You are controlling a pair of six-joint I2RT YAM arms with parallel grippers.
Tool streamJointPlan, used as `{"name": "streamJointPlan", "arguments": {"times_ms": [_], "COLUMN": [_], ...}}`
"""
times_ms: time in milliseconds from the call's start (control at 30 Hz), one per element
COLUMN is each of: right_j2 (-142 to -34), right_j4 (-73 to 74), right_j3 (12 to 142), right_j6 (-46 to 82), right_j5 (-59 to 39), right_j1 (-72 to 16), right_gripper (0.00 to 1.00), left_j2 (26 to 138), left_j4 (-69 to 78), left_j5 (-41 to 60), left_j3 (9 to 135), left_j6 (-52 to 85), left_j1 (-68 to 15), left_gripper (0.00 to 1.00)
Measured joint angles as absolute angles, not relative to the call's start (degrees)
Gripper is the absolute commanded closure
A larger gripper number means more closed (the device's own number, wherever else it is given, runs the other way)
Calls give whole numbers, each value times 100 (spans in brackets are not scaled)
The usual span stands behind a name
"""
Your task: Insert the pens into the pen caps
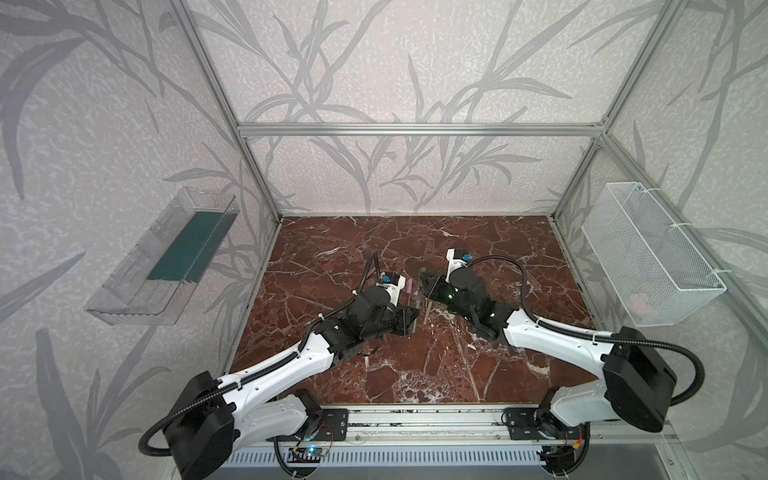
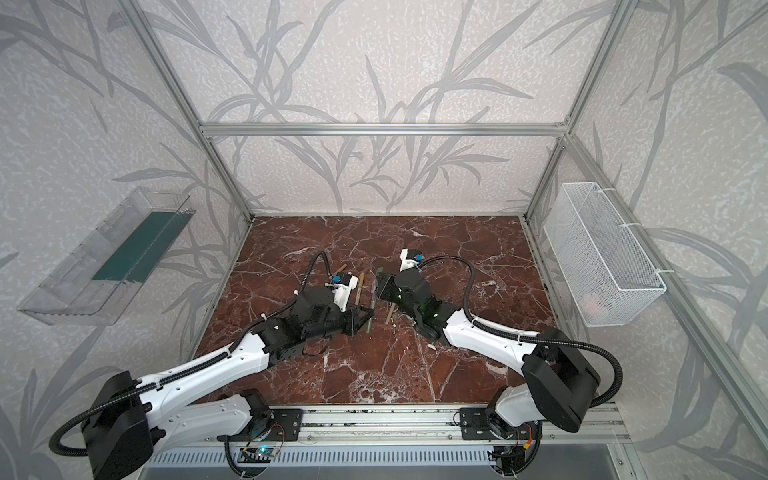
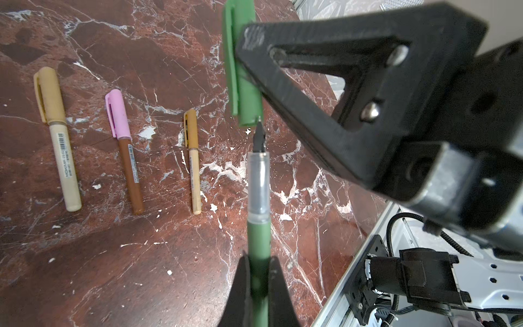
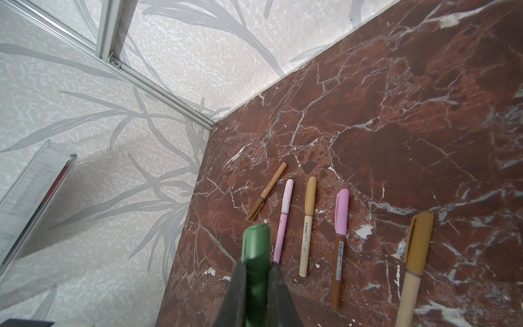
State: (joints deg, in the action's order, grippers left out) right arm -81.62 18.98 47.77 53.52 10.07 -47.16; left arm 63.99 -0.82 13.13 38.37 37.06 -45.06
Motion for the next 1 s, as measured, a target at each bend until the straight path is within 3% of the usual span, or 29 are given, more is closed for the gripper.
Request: {"name": "streamJointPlan", "arguments": {"times_ms": [1000], "right_j2": [-8075], "right_j4": [1857], "right_j3": [4812], "right_j6": [5312], "right_j5": [941], "right_j1": [-4646], "right_gripper": [100], "left_j2": [6399], "left_j4": [-34], "left_j5": [1319], "left_j3": [3837], "left_j6": [3708], "left_j1": [-4506], "left_gripper": [100]}}
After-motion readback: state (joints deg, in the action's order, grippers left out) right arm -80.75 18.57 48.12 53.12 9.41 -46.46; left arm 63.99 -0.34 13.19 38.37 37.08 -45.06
